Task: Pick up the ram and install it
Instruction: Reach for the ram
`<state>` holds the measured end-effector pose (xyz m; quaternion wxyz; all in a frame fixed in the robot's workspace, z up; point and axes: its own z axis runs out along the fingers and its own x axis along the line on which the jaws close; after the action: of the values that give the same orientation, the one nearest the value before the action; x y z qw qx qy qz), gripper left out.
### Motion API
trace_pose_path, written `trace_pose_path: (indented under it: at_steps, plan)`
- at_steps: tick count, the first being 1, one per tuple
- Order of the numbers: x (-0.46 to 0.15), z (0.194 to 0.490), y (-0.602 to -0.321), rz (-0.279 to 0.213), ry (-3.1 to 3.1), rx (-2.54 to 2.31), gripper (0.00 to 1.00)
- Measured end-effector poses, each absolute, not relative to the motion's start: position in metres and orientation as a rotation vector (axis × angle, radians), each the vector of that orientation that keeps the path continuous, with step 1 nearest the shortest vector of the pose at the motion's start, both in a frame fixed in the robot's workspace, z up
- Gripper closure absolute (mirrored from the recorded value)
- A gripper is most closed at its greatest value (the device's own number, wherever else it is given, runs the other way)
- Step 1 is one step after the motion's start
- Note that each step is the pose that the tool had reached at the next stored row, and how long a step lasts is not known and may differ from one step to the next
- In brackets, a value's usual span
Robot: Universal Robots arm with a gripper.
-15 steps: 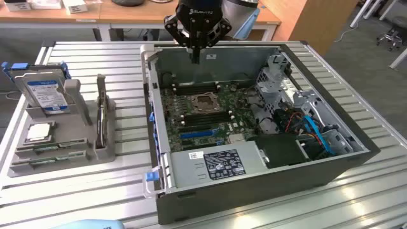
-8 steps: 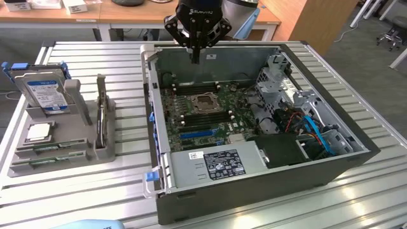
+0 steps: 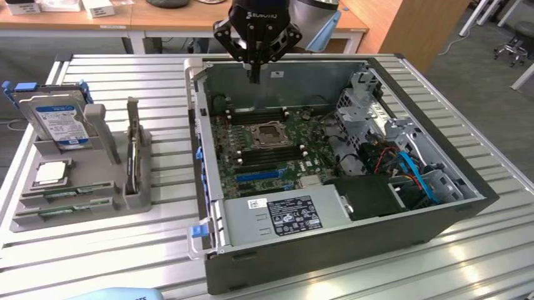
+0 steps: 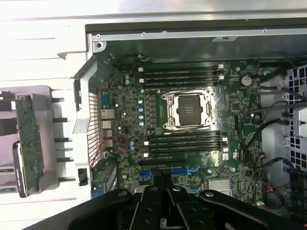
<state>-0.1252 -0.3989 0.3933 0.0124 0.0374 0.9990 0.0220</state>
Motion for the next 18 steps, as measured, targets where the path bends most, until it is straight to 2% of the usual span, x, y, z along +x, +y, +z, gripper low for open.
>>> trace_pose_path:
  at_steps: [18]
  plan:
    - [-0.156, 0.393, -0.397, 0.069, 3.114, 0.117, 0.89]
